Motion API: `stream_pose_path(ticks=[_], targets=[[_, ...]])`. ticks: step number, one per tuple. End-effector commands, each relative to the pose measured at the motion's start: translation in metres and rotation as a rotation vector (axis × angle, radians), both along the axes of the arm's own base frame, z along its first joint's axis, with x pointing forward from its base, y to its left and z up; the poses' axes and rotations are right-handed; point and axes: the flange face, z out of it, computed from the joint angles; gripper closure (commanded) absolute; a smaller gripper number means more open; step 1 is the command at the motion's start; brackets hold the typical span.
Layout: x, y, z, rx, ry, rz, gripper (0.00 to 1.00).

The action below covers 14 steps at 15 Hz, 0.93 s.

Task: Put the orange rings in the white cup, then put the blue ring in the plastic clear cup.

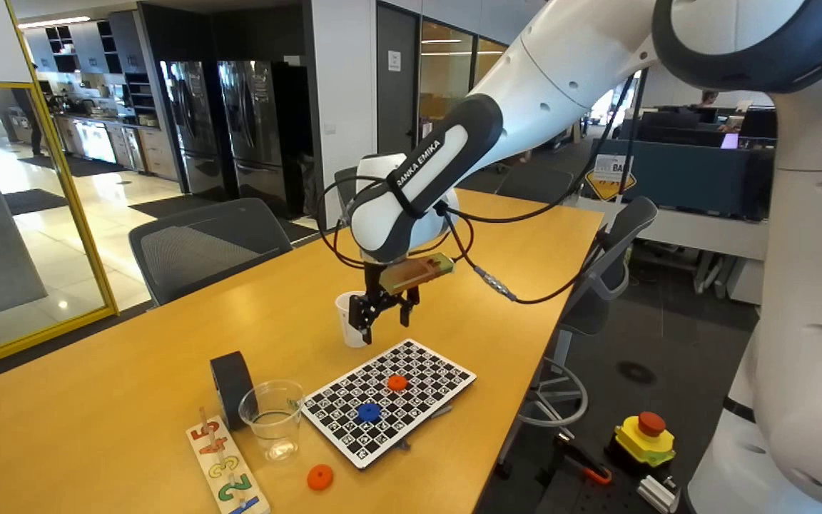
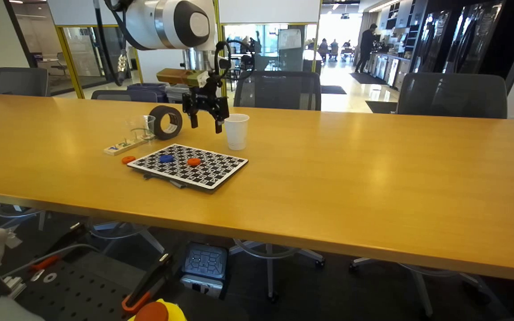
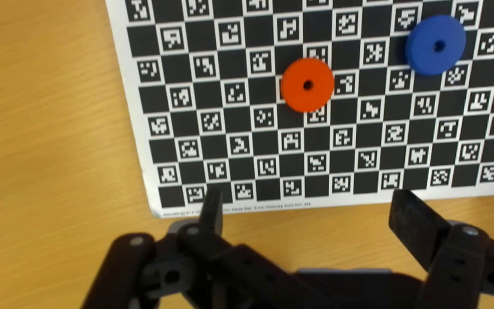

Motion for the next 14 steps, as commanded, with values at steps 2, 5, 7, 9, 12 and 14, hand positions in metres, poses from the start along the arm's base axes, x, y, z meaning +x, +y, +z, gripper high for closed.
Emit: stream_pose_path(ticks=[2, 5, 7, 9, 12, 14], targets=[[-0.033, 0.006, -0.014, 0.003, 0.015, -0.035, 0.00], [-0.042, 0.003, -0.032, 0.008, 0.025, -0.047, 0.00], [-0.046, 0.003, -0.042, 0.010, 0.020, -0.054, 0.00], [-0.049, 0.003, -0.050, 0.010, 0.026, -0.050, 0.00], [-0.051, 0.003, -0.058, 0.019, 0.025, -0.042, 0.00], [-0.049, 0.005, -0.062, 0.020, 0.020, -0.036, 0.00]])
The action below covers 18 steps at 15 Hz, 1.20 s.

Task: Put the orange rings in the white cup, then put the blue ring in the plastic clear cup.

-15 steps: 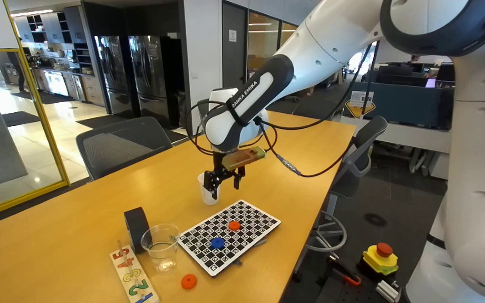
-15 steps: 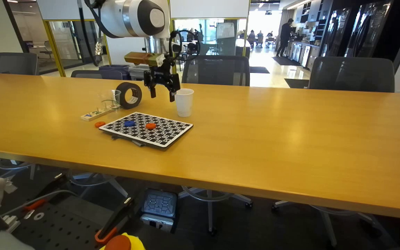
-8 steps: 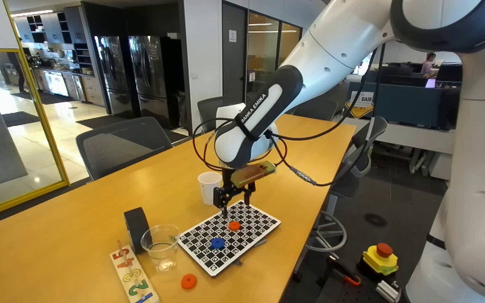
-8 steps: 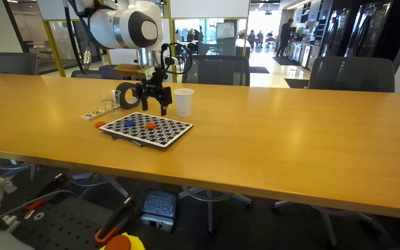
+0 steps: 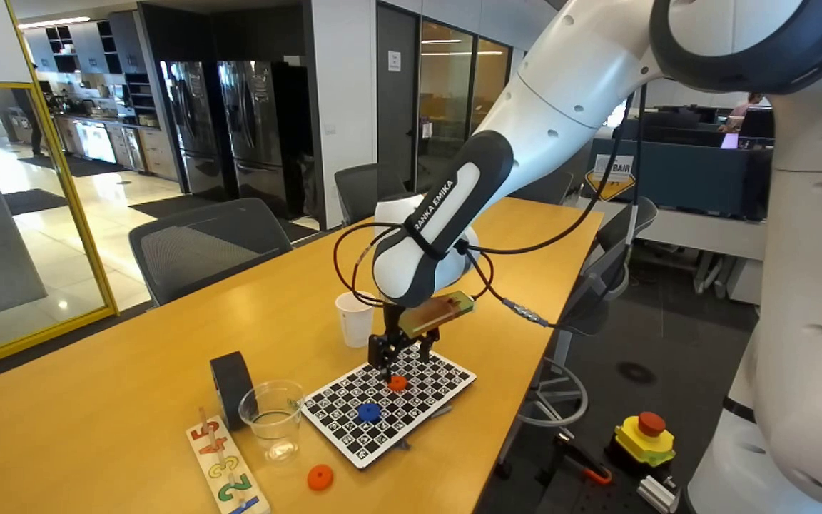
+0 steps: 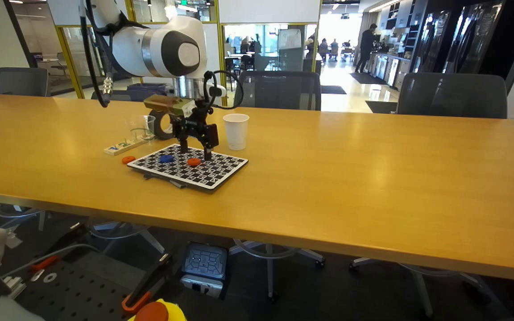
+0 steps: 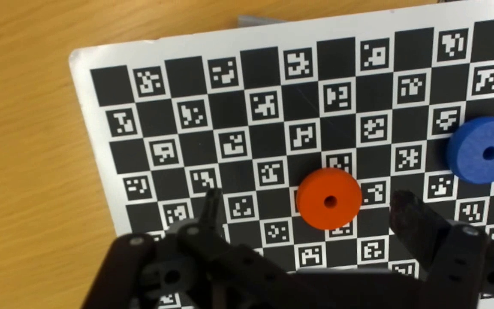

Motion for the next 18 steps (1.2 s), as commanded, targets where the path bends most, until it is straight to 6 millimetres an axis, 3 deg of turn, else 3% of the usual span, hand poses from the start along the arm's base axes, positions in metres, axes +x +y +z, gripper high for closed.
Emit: stream_pose_path(ticks=[1, 14, 15, 16, 18], targets=[[0.002, 0.004, -0.004, 0.015, -0.035, 0.002, 0.00], [0.006, 0.006, -0.016, 0.033, -0.054, 0.008, 0.00], [0.006, 0.006, -0.017, 0.034, -0.056, 0.007, 0.25], [0.006, 0.006, -0.016, 0.035, -0.058, 0.006, 0.26], [0.006, 0.006, -0.017, 0.037, -0.058, 0.004, 0.42]])
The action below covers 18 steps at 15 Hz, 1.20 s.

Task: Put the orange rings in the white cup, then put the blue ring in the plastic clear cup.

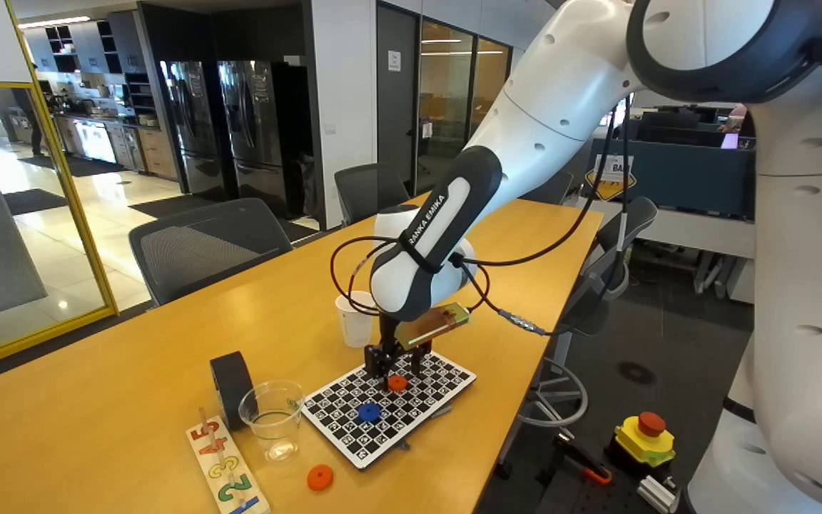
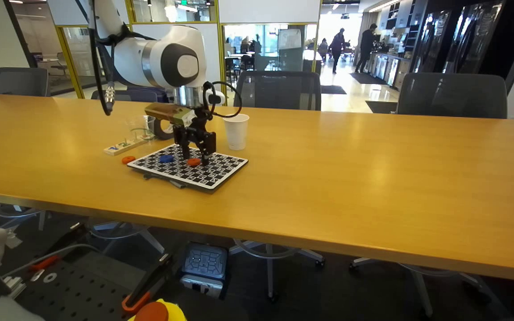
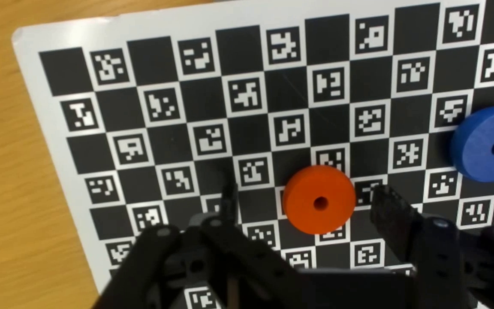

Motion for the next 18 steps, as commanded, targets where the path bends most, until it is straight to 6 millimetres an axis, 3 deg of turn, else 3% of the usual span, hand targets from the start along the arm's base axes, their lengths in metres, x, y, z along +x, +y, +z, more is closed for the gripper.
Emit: stream_pose_path(ticks=[1, 4, 6, 11, 18], targets=[[0.003, 0.000, 0.002, 0.019, -0.025, 0.003, 0.49], [0.004, -0.001, 0.002, 0.021, -0.025, 0.001, 0.73], [0.006, -0.002, 0.005, 0.023, -0.030, 0.000, 0.83], [0.022, -0.015, 0.029, 0.011, -0.090, -0.001, 0.83], [0.061, -0.047, 0.093, -0.003, -0.215, -0.004, 0.83]])
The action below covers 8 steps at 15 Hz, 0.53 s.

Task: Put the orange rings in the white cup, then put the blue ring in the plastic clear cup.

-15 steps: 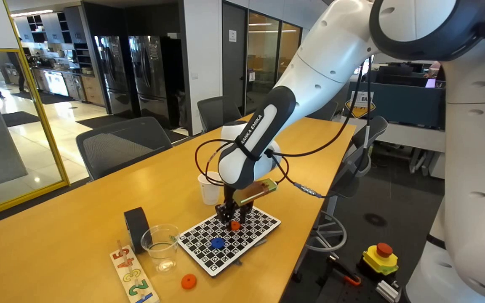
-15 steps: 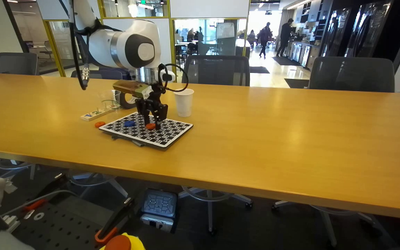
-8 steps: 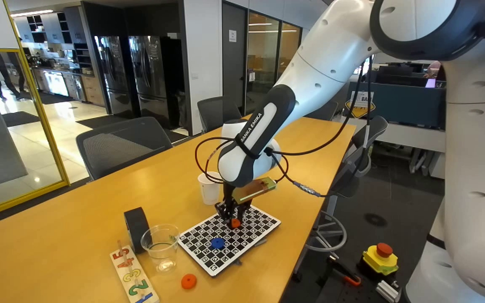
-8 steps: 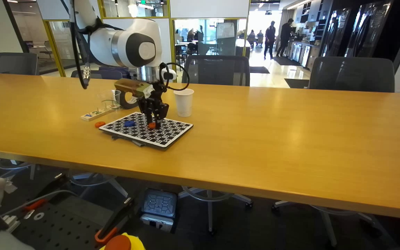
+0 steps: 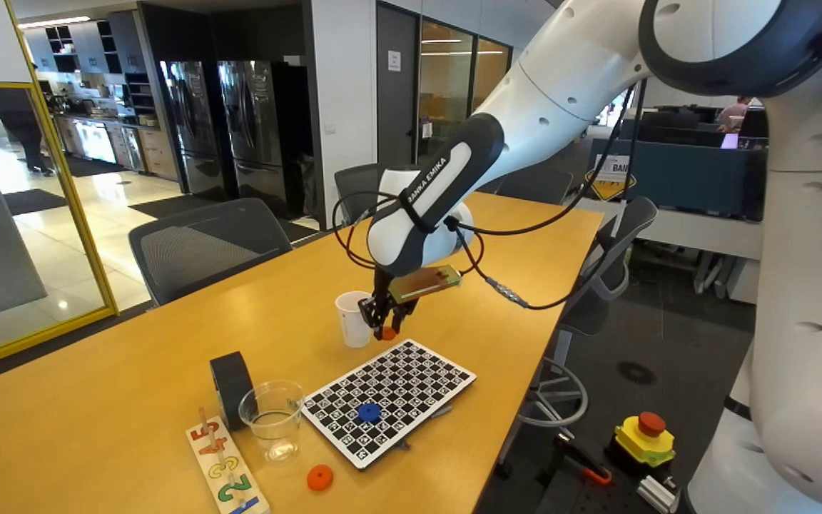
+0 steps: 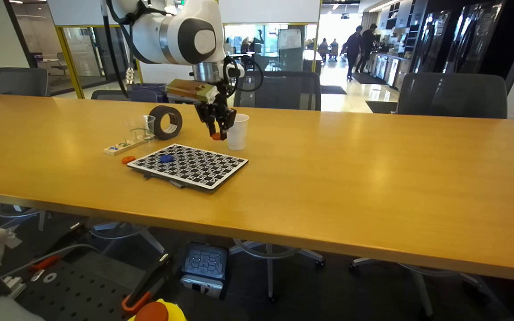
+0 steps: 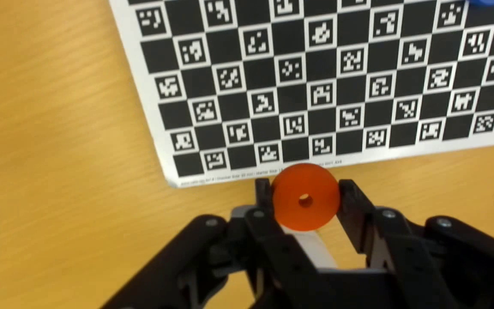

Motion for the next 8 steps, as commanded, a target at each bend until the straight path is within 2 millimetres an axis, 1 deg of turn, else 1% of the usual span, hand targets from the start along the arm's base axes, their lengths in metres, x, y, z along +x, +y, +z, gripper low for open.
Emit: stream_pose_path(ticks=[1, 5, 8], targets=[[0.020, -0.012, 0.036, -0.006, -0.062, 0.018, 0.83], [0.043, -0.018, 0.059, -0.006, -0.103, 0.043, 0.83], [0.058, -0.020, 0.067, -0.002, -0.115, 0.068, 0.83]])
